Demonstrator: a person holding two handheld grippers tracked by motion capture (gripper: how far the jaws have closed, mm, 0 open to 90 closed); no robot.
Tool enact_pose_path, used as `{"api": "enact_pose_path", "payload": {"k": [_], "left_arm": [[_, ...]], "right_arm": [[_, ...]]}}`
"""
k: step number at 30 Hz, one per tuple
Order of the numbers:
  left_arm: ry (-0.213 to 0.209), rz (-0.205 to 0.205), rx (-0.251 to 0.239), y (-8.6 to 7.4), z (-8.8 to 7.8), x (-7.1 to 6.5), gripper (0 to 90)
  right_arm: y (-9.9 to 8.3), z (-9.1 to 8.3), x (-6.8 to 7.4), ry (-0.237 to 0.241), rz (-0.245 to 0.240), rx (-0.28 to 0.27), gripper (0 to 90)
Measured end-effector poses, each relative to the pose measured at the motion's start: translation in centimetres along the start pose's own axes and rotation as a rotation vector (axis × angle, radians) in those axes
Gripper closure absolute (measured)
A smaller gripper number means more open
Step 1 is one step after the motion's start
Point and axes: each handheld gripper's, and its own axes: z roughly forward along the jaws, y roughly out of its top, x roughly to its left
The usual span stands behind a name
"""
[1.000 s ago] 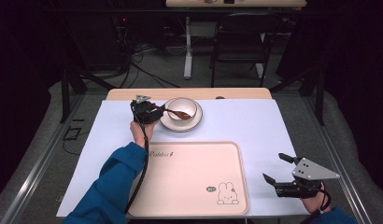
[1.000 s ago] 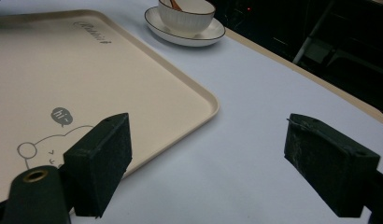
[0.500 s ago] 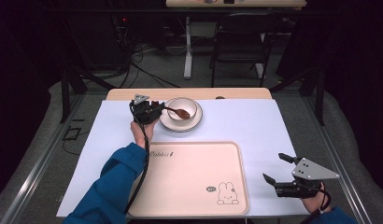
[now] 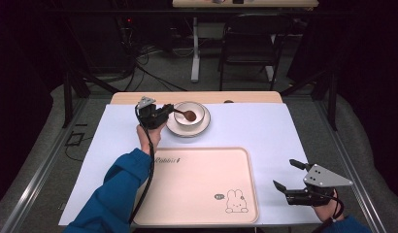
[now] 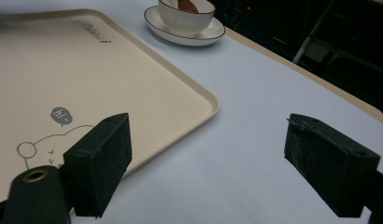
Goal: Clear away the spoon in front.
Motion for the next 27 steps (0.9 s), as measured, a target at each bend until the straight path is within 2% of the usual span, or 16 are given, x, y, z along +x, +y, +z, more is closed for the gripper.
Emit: {"api": "enact_pose_path", "payload": {"k": [3,6,18,27], "left_arm": [[-0.017,0.025,0.011,0.2,0.0,-0.2,83.2],[-0.028,0.031,0.011,0.3,-0.1,-0.3,83.2],[-0.041,0.096,0.02,1.1,-0.5,-0.9,83.4],[-0.048,0.108,0.033,1.7,-0.7,-1.1,83.4]], "right_arm": [[0.0,0.0,0.0,-0.001,-0.001,-0.001,14.2],[0.0,0.0,0.0,-0.001,-0.001,-0.001,14.2],[0.0,0.0,0.0,0.0,-0.001,0.0,14.2],[0.0,0.0,0.0,0.0,-0.002,0.0,14.2]]}}
